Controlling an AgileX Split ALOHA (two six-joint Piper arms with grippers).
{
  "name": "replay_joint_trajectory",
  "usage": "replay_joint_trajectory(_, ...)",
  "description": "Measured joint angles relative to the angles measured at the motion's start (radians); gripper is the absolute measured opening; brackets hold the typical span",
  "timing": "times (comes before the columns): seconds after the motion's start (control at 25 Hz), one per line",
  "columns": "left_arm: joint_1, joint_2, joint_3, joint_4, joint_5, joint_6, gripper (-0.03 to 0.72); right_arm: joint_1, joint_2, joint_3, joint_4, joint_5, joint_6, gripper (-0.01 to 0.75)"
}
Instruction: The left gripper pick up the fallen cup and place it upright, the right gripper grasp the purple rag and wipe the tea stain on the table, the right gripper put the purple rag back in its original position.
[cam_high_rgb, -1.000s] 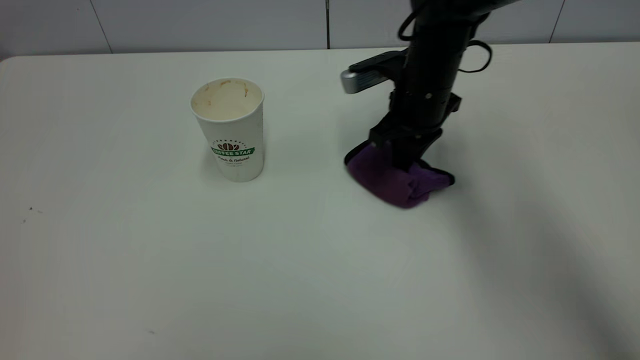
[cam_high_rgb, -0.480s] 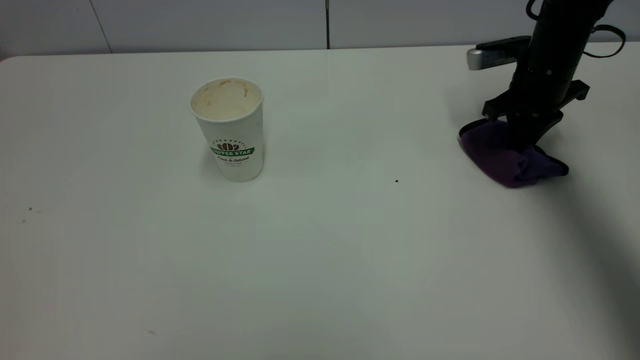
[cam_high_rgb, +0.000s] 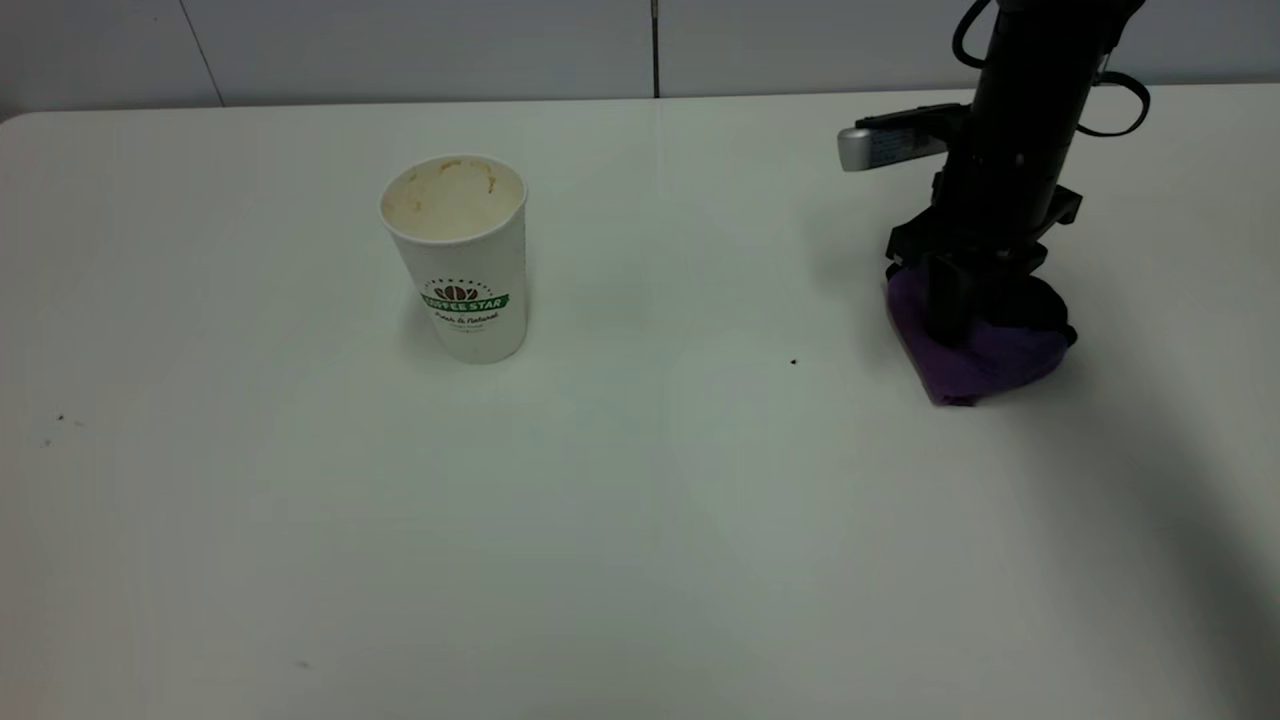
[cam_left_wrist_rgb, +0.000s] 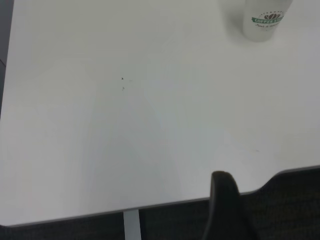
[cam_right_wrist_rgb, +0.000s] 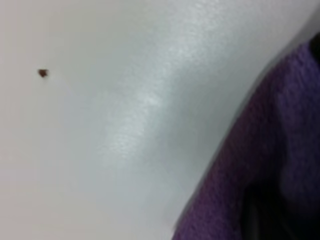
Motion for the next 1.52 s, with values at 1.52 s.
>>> replay_joint_trajectory(1.52,0.0,0.0,0.0,-0.001,0.0,0.0,0.487,0.031,-1.878,1.106,-0.038,0.205,0.279,0.413)
